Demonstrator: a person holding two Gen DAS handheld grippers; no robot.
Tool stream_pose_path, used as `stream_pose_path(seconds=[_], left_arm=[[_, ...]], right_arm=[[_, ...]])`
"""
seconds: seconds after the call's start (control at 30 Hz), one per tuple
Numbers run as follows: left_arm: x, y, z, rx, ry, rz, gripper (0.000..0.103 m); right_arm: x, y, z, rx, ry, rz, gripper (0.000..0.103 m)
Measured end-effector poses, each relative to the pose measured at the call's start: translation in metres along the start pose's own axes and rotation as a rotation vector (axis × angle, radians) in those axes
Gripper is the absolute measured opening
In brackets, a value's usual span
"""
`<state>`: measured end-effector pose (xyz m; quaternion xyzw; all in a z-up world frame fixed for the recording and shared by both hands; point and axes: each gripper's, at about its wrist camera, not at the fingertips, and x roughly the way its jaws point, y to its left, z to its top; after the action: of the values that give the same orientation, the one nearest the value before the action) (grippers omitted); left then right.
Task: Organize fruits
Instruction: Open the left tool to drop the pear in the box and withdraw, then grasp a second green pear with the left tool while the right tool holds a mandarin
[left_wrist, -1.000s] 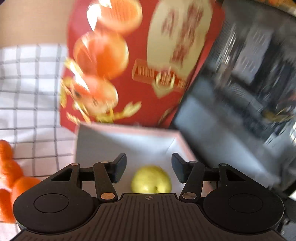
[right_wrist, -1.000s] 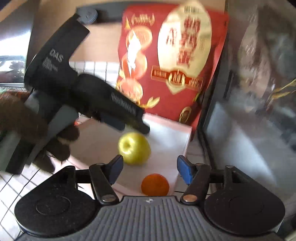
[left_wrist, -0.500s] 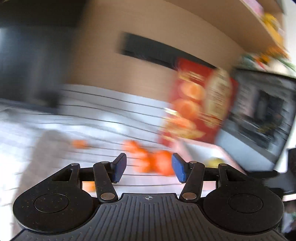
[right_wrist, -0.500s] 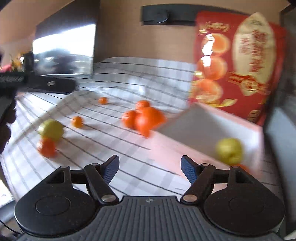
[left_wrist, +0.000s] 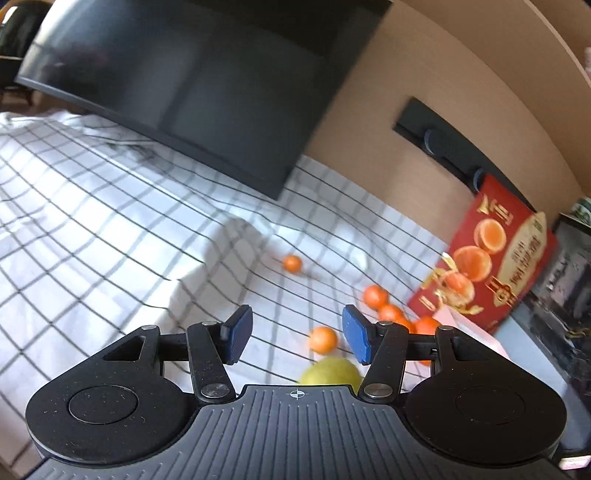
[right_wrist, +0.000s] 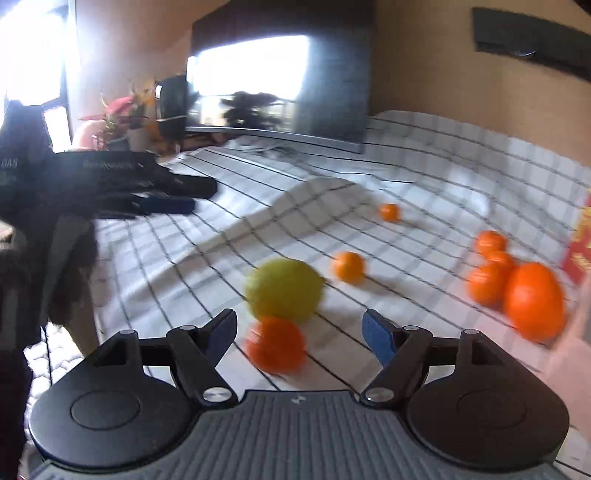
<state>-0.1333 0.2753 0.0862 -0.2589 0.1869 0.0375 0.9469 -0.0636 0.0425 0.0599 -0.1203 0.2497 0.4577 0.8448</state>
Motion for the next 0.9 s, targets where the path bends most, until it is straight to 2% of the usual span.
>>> stream_pose_path(seconds=[0.23, 0.33, 0.47, 0.7, 0.83, 0.9], left_arm=[[0.005, -0.023, -0.016, 0.081, 0.033, -0.034, 0.059], [0.003, -0.029, -0.019, 0.094, 0.022, -0.034, 0.059], [0.0, -0.028, -0.017, 0.097, 0.009, -0.036, 0.059], [0.005, -0.016, -0.02, 0.054, 0.025, -0.007, 0.059], [0.01, -0.024, -0.024, 0.077, 0.042, -0.021, 0.059], [0.013, -0.031, -0.027, 0.089, 0.053, -0.033, 0.059]], right_arm=[[0.044, 0.011, 0.006, -0.019, 0.044, -0.026, 0.076], [0.059, 0.015, 0.011, -0.064, 0.071, -0.043, 0.076], [0.07, 0.009, 0.014, -0.025, 0.085, -0.038, 0.077], [0.06, 0.007, -0.006, -0.028, 0.139, 0.013, 0.077], [0.04, 0.003, -0.024, -0.068, 0.124, -0.04, 0.077], [0.03, -0.007, -0.027, -0.033, 0.101, -0.043, 0.077]])
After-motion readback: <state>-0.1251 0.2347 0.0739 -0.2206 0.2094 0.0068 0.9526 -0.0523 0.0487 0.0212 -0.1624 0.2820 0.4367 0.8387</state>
